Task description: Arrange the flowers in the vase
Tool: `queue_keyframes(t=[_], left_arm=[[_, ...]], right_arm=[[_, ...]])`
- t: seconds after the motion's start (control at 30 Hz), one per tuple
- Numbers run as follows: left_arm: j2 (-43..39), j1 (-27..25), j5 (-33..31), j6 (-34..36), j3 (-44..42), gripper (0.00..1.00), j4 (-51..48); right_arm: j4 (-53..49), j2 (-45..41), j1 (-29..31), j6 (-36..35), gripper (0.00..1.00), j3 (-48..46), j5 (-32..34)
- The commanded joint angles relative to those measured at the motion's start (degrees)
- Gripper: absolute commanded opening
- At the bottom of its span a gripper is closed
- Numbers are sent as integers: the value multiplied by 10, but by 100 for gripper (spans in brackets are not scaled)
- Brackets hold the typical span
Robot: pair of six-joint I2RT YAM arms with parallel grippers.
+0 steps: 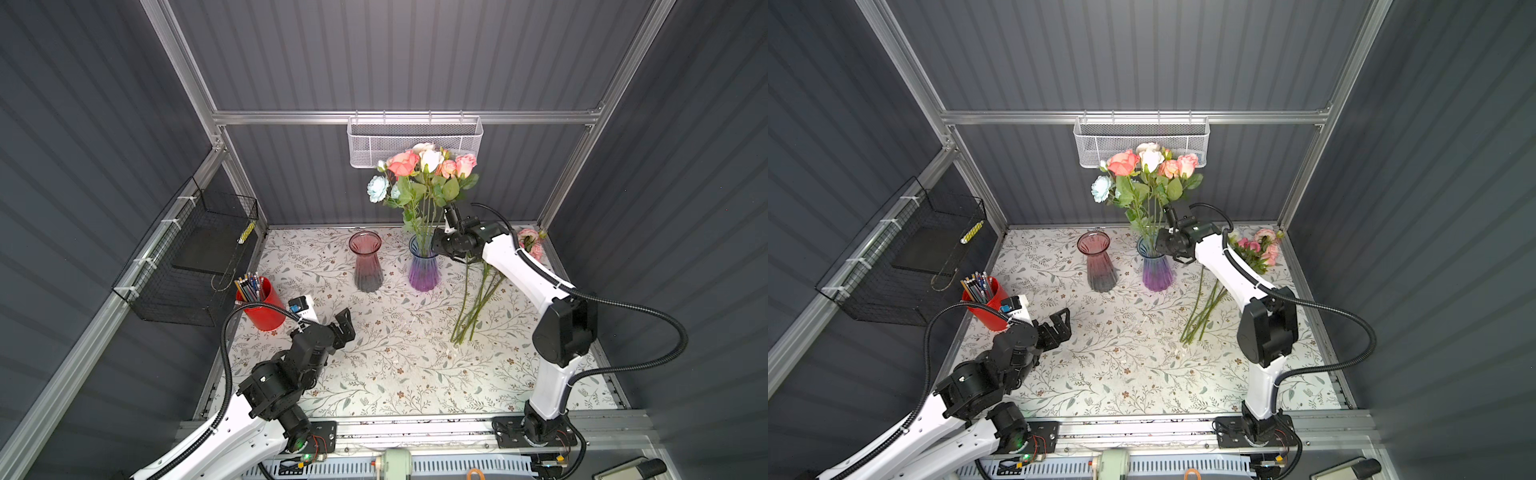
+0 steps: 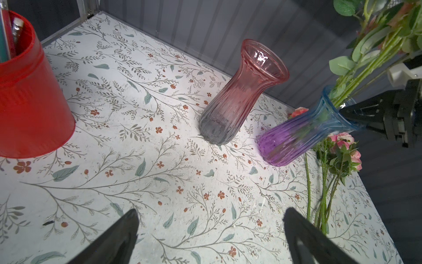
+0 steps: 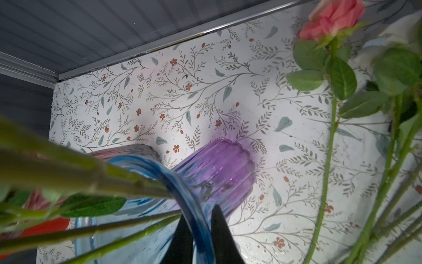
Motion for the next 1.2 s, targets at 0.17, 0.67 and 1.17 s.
queue_keyframes(t=[0.17,0.67,1.17], left_arm=[[40,1,-3,36,40,99,11],[61,1,20,40,74,100,9],[86,1,39,49,117,100,-1]], right_arm=[[-16,48,-14,-13,0,70,-31],[-30,48,-34,-18,20,83,-71],[9,-56,-42,-37,42,-33,-64]])
